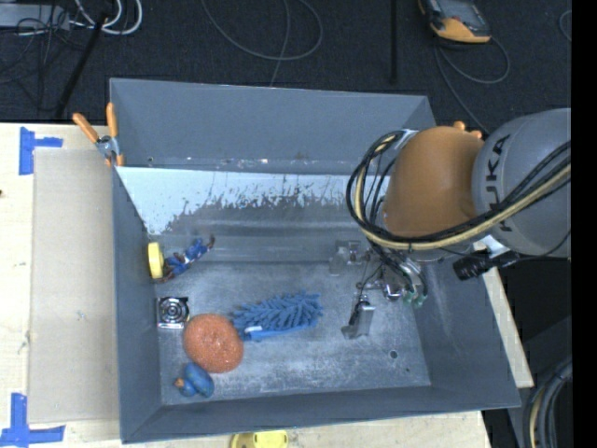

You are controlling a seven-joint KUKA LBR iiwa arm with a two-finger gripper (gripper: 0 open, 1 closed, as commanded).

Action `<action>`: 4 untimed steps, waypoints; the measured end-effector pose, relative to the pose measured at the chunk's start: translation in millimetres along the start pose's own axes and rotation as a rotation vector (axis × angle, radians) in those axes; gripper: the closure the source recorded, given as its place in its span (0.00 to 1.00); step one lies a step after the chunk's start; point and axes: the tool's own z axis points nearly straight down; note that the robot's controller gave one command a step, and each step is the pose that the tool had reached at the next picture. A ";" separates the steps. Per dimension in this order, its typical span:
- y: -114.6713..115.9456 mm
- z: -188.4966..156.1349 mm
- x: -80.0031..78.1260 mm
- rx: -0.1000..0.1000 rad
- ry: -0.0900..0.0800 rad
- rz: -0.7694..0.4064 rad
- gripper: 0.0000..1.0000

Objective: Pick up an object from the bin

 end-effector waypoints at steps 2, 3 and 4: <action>32.5 39.1 -1.6 0.001 -0.014 -0.055 0.00; 57.7 73.1 11.5 0.000 -0.005 -0.150 0.00; 78.2 76.0 -0.9 -0.001 -0.010 0.069 1.00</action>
Offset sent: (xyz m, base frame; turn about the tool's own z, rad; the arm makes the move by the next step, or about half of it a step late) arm -0.0022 0.0606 -0.0757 -0.0966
